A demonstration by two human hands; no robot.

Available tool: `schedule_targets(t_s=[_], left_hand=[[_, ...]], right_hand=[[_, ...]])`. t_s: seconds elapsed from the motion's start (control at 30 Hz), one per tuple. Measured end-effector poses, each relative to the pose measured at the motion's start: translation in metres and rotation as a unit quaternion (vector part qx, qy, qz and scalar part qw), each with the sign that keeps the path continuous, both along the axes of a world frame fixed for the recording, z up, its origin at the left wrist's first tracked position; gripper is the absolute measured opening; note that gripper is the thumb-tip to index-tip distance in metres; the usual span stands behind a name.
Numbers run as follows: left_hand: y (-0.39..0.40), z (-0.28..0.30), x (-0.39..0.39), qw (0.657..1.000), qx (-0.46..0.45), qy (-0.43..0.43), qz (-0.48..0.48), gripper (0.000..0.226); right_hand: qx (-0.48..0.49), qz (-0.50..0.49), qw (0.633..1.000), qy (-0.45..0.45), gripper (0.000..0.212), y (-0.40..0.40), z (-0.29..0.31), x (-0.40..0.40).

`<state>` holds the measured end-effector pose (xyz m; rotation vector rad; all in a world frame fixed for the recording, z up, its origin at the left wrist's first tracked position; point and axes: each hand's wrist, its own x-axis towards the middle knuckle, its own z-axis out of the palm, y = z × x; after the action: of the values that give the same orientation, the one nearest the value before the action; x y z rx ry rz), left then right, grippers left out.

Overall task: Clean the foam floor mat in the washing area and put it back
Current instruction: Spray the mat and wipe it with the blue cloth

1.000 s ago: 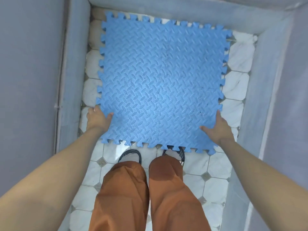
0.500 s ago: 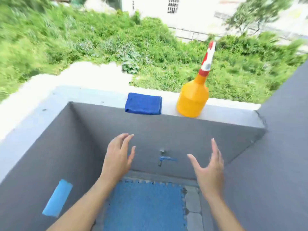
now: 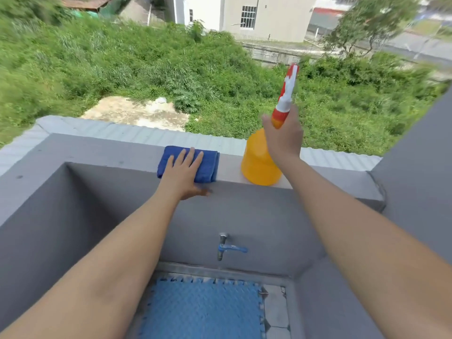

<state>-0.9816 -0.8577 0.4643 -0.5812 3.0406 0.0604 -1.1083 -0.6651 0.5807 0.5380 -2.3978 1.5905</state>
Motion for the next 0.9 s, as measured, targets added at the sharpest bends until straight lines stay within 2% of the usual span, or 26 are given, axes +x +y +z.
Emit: schedule_targets(t_s=[0.1,0.2,0.3,0.37,0.53,0.67,0.7,0.8,0.9], left_hand=[[-0.005,-0.006,0.001,0.999,-0.015,0.033,-0.023,0.106],[-0.007,0.001,0.005,0.999,-0.008,0.005,-0.042,0.091],[0.001,0.009,0.014,0.999,-0.021,-0.012,-0.049,0.073],[0.010,0.012,0.026,0.999,-0.009,0.011,-0.039,0.077],[0.030,0.023,0.069,0.979,0.155,0.127,0.045,0.069],[0.035,0.034,0.105,0.951,0.212,0.213,0.068,0.050],[0.035,0.035,0.114,0.944,0.220,0.235,0.071,0.047],[0.041,0.036,0.147,0.924,0.246,0.278,0.092,0.036],[0.045,0.023,0.185,0.907,0.300,0.272,0.118,0.025]], right_hand=[[0.004,-0.051,0.998,0.034,0.036,-0.008,-0.013,-0.001],[0.018,-0.084,0.996,0.037,0.036,-0.014,-0.013,0.001],[0.015,-0.069,0.997,0.039,0.037,-0.013,-0.012,0.002],[0.017,-0.051,0.998,0.024,0.038,-0.010,-0.008,0.006],[0.046,-0.049,0.998,0.012,0.049,0.009,0.015,0.033],[0.010,-0.016,0.999,0.039,0.058,0.038,0.012,0.081],[-0.005,-0.020,0.999,0.027,0.057,0.046,0.005,0.094],[-0.057,-0.043,0.997,-0.012,0.035,0.068,-0.030,0.138],[-0.034,-0.027,0.996,-0.082,0.034,0.088,-0.075,0.189]])
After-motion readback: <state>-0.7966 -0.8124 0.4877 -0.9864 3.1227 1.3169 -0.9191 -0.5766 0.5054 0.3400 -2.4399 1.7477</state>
